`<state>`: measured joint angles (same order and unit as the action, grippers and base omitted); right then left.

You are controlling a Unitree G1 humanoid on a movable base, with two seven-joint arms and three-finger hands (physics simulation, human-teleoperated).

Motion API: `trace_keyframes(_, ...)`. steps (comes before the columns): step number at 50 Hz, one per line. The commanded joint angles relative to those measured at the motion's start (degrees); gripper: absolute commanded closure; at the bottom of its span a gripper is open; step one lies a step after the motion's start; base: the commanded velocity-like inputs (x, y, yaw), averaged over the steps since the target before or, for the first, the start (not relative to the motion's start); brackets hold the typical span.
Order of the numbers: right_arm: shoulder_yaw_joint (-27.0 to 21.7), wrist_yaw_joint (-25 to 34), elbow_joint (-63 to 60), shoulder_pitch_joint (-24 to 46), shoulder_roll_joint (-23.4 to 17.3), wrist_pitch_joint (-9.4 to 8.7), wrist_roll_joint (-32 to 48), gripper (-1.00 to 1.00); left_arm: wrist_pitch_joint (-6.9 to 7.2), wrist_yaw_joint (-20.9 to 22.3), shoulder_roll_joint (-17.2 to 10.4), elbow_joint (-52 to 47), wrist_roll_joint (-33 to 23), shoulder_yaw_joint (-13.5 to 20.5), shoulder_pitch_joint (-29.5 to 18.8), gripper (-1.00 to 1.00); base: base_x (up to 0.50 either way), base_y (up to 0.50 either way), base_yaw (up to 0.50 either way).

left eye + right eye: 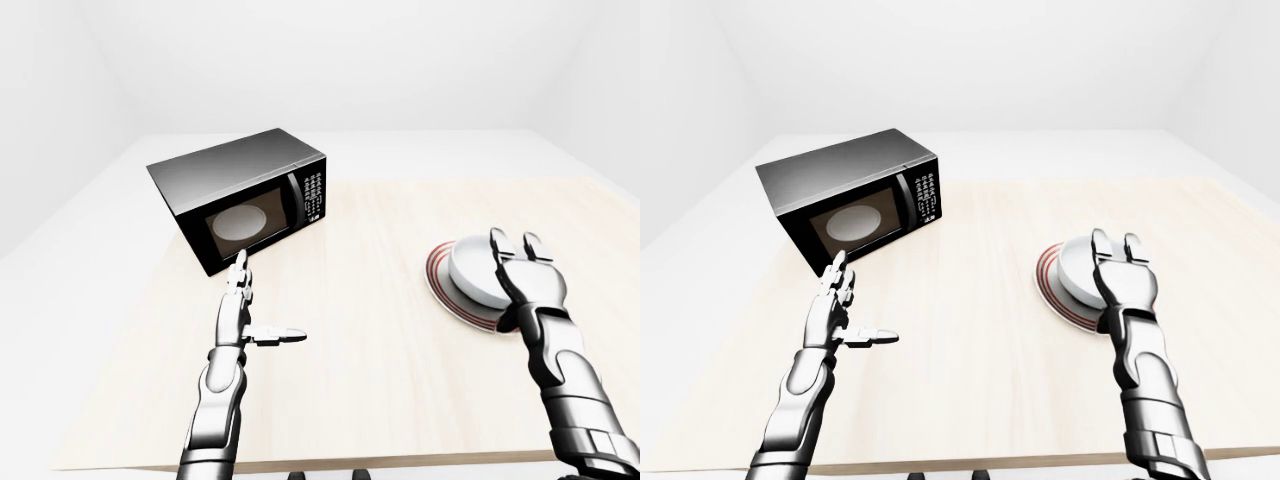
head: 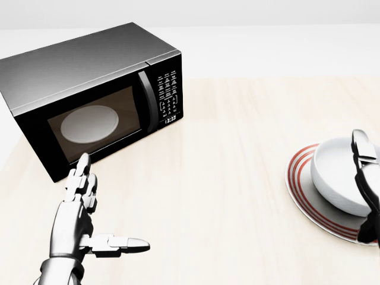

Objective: Pick up the white bowl and put it on the plate.

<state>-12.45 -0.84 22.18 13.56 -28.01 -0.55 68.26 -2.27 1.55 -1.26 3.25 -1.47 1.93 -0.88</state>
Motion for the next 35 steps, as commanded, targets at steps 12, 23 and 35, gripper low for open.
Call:
trace_keyframes(12, -8.64, 25.1, -37.35, 0.16, 2.08, -1.87, -1.26, -1.0, 0.05, 0.03, -0.01, -0.05, 0.01, 0.01, -0.02, -1.0, 0.0, 0.0, 0.0)
trace_keyframes(23, -12.19, 35.51, -48.23, 8.29, -3.96, -4.45, -6.49, -1.0, 0.0, 0.02, 0.04, -0.07, -0.08, -0.15, 0.03, -1.0, 0.0, 0.0, 0.0)
trace_keyframes(35, -12.18, 39.35, -55.83, 22.23, -12.84, -4.45, -14.57, -1.0, -0.78, 0.14, -0.02, 0.69, 0.01, 0.0, 0.02, -1.0, 0.0, 0.0, 0.0)
